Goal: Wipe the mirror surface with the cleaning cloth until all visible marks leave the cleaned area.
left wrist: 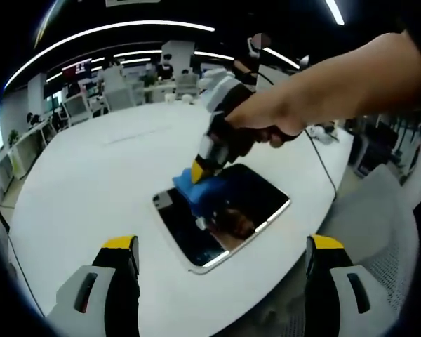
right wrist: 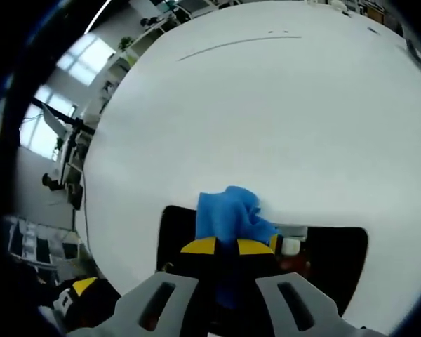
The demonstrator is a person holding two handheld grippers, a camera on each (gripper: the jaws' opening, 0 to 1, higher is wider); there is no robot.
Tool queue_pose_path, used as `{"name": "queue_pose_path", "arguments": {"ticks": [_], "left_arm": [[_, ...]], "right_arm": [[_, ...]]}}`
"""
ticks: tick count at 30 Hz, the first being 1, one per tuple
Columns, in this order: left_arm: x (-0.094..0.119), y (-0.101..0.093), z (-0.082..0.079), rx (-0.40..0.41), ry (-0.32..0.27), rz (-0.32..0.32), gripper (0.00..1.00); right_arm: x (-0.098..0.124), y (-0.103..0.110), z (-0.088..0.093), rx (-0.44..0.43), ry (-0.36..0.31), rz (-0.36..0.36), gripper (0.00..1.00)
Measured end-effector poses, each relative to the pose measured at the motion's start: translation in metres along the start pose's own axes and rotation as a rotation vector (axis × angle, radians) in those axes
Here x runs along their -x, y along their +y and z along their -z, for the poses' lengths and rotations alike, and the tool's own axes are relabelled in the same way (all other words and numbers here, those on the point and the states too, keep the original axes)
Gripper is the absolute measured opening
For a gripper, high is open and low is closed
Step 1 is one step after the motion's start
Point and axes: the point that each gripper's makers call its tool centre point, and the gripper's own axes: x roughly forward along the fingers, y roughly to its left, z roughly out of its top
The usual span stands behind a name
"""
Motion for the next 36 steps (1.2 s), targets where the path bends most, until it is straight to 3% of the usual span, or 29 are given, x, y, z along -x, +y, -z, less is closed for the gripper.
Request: {"name": "queue_pose_path", "arguments": {"ticks": [25, 36], "left_arm": [[0.001, -0.001, 0.0, 0.006, 0.0, 0.007, 0.99], [0.0, -0.001, 0.0, 0.008, 0.001, 0.007, 0.99]], "right_arm": [[-0.02, 0.048, -0.009, 0.09, 0.005, -0.013, 0.03], [-0.022, 0.05, -0.01, 0.129, 0.008, -0.017, 0.03]]}}
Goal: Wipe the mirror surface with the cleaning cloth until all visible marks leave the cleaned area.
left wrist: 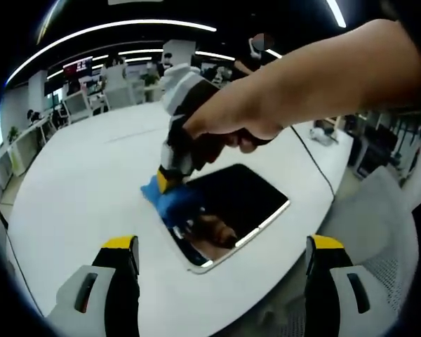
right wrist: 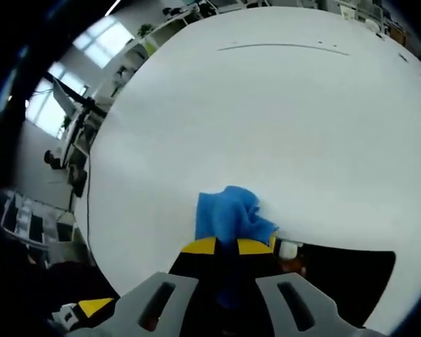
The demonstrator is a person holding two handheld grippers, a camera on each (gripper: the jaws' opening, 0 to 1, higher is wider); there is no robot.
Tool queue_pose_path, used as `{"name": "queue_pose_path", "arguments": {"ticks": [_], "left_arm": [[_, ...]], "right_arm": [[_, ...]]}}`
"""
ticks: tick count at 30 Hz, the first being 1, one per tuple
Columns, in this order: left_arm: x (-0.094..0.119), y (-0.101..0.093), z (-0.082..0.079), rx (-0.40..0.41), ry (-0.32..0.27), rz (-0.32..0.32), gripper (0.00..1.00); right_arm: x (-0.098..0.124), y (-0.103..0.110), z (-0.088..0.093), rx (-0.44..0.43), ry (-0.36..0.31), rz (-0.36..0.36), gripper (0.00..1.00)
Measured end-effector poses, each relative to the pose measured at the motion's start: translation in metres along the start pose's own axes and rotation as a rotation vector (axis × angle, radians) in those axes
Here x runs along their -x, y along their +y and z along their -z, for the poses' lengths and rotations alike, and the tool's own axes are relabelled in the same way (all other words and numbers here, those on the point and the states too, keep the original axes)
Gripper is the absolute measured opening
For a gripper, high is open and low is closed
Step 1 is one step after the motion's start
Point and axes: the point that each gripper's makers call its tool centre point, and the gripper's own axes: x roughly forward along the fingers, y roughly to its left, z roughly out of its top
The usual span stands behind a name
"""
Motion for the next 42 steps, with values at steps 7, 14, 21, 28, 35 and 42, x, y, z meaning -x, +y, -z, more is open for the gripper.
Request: {"name": "queue_pose_path", "arguments": {"ticks": [7, 14, 21, 28, 35, 42], "left_arm": [[-0.001, 0.002, -0.002, -0.003, -0.01, -0.007, 0.99], [-0.002, 0.002, 0.0, 0.008, 0.0, -0.003, 0.99], [-0.003, 0.001, 0.001, 0.008, 0.003, -0.004, 0.99], [-0.001, 0.002, -0.001, 0.003, -0.004, -0.01, 0.99], [0.0, 0.002, -0.002, 0.005, -0.006, -0.014, 0.99], [-0.002, 0.002, 0.001, -0.003, 0.002, -0.013, 0.99]], "right_arm": [[0.0, 0.004, 0.006, 0.005, 0.01, -0.005, 0.03], [0.001, 0.007, 0.016, 0.011, 0.025, -0.011, 0.03], [0.003, 0.008, 0.023, -0.002, 0.036, -0.024, 0.02], [0.003, 0.01, 0.027, -0.002, 0.059, -0.038, 0.02], [0.003, 0.009, 0.027, 0.027, 0.052, -0.044, 0.02], [0.006, 0.006, 0.031, 0.022, 0.051, -0.048, 0.02]]}}
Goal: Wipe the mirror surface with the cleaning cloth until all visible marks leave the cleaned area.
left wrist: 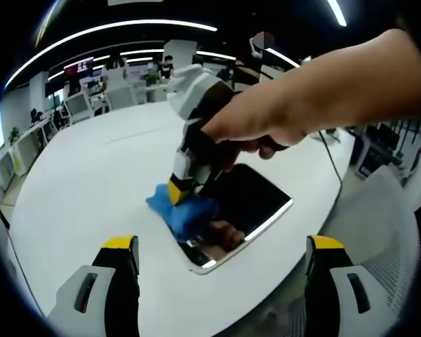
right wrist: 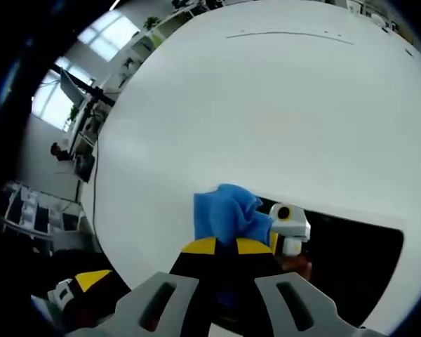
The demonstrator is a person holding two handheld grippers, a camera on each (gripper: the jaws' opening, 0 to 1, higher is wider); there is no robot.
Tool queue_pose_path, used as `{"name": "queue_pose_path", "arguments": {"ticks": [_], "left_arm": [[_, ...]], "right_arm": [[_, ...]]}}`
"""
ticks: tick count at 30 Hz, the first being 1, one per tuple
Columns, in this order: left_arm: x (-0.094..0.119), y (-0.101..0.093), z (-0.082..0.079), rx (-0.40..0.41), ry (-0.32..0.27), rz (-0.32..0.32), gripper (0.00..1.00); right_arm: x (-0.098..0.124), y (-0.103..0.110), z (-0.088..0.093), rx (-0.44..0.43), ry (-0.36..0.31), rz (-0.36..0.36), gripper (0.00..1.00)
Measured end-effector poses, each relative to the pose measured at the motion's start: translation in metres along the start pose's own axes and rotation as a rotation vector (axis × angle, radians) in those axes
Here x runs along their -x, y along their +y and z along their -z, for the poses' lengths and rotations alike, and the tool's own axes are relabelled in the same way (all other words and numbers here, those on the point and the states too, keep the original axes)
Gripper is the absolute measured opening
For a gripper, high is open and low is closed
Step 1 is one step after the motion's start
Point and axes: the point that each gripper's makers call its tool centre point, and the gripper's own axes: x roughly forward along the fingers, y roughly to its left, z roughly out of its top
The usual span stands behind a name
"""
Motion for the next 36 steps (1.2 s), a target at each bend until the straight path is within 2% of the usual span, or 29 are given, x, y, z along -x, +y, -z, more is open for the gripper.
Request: {"name": "queue_pose_path", "arguments": {"ticks": [7, 21, 28, 36], "left_arm": [[0.0, 0.001, 0.0, 0.0, 0.001, -0.005, 0.99], [0.001, 0.002, 0.0, 0.011, -0.004, -0.015, 0.99], [0.001, 0.003, -0.001, 0.036, -0.005, -0.012, 0.99], [0.001, 0.003, -0.001, 0.035, -0.003, -0.017, 0.99]], "right_arm": [[0.008, -0.009, 0.007, 0.017, 0.001, 0.016, 0.02], [0.029, -0.048, 0.021, -0.012, -0.007, 0.03, 0.02], [0.036, -0.064, 0.027, 0.015, 0.005, 0.05, 0.02], [0.048, -0.088, 0.034, -0.024, -0.008, 0.052, 0.02]]}}
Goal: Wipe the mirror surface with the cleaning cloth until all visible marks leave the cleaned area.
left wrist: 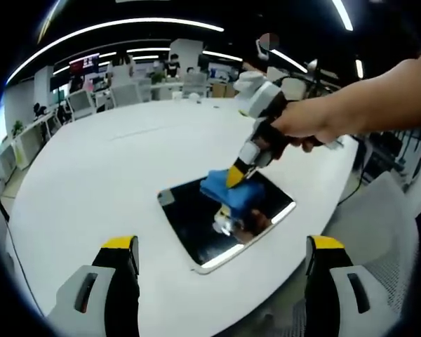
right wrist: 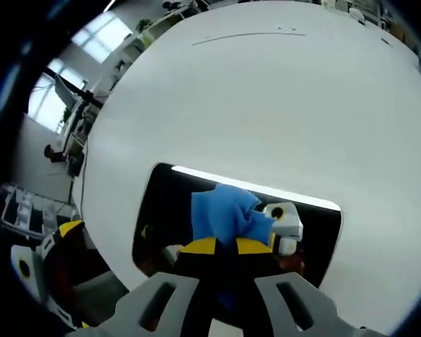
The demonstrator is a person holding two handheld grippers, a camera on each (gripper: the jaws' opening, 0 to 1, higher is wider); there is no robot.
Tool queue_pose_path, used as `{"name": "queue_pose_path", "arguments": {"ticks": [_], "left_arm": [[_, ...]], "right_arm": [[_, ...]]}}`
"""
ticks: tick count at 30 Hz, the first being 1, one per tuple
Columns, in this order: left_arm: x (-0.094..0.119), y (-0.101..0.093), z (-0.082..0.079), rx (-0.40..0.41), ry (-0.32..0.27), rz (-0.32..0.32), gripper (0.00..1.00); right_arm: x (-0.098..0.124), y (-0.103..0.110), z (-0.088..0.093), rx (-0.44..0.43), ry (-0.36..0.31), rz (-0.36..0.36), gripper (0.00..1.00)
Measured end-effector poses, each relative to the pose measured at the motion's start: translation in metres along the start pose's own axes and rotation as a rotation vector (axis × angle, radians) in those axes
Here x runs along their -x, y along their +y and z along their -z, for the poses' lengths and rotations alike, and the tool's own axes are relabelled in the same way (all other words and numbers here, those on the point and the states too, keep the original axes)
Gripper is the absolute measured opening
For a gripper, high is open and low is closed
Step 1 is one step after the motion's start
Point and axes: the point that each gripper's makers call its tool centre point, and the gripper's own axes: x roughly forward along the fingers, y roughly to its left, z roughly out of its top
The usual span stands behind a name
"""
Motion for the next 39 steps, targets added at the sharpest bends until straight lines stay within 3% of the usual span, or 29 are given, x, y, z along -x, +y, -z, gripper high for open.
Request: {"name": "queue_pose_path", "arguments": {"ticks": [17, 24, 29, 39], "left_arm": [[0.001, 0.005, -0.003, 0.042, -0.019, -0.011, 0.99], [0.0, 0.0, 0.0, 0.056, 0.003, 0.016, 1.0], [0.006, 0.004, -0.014, 0.056, -0.077, -0.002, 0.99], [0.006, 0.015, -0.012, 0.111, -0.069, -0.044, 0.99]], "right_arm": [[0.016, -0.04, 0.013, -0.037, -0.007, 0.002, 0.02], [0.028, -0.058, 0.023, -0.059, 0.001, 0.025, 0.02], [0.033, -0.064, 0.027, -0.065, -0.001, 0.026, 0.02], [0.038, -0.076, 0.033, -0.021, -0.013, 0.071, 0.02]]}}
